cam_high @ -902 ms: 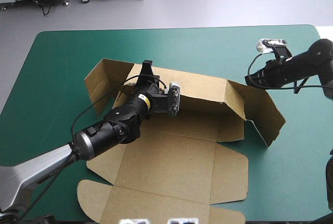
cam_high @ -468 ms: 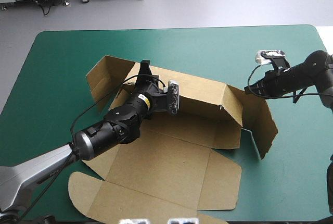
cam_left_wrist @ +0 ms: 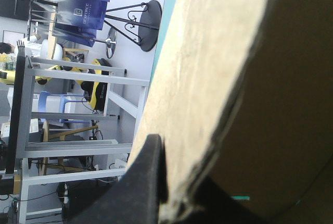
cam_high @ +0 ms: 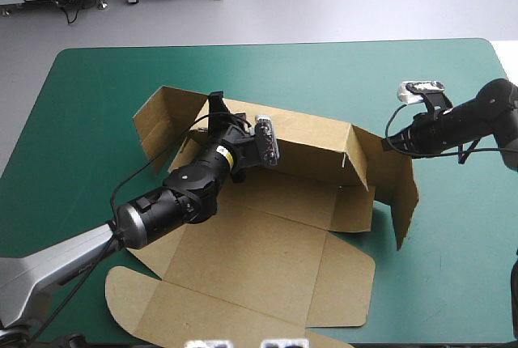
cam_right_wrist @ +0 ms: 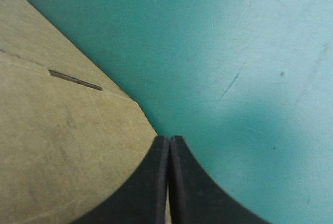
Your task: Fold the box
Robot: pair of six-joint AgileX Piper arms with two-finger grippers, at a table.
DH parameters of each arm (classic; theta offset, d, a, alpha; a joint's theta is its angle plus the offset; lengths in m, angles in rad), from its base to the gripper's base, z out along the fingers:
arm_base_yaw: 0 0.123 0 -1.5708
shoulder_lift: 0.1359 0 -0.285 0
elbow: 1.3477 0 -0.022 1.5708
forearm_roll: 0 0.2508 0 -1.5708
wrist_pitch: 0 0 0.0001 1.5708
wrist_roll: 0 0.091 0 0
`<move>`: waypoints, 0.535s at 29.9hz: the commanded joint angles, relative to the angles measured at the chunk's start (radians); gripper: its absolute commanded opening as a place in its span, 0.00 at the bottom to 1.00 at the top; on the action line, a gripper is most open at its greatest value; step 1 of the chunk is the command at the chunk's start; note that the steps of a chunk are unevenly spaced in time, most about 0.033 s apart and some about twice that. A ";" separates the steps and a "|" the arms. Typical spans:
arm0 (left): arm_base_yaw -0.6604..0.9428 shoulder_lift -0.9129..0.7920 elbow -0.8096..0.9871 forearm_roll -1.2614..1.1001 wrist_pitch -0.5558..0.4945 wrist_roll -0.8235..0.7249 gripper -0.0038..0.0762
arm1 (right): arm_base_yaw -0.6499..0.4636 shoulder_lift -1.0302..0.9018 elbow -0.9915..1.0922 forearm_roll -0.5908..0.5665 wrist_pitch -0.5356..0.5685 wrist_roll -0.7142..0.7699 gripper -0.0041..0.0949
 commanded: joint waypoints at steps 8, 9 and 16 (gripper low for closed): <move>0.002 -0.024 -0.013 0.005 0.051 -0.079 0.04 | -0.004 -0.186 0.170 0.238 -0.122 -0.109 0.02; 0.002 -0.024 -0.013 0.007 0.048 -0.079 0.04 | -0.004 -0.200 0.193 0.257 -0.127 -0.123 0.02; 0.002 -0.024 -0.013 0.007 0.026 -0.079 0.04 | -0.004 -0.272 0.367 0.433 -0.199 -0.267 0.02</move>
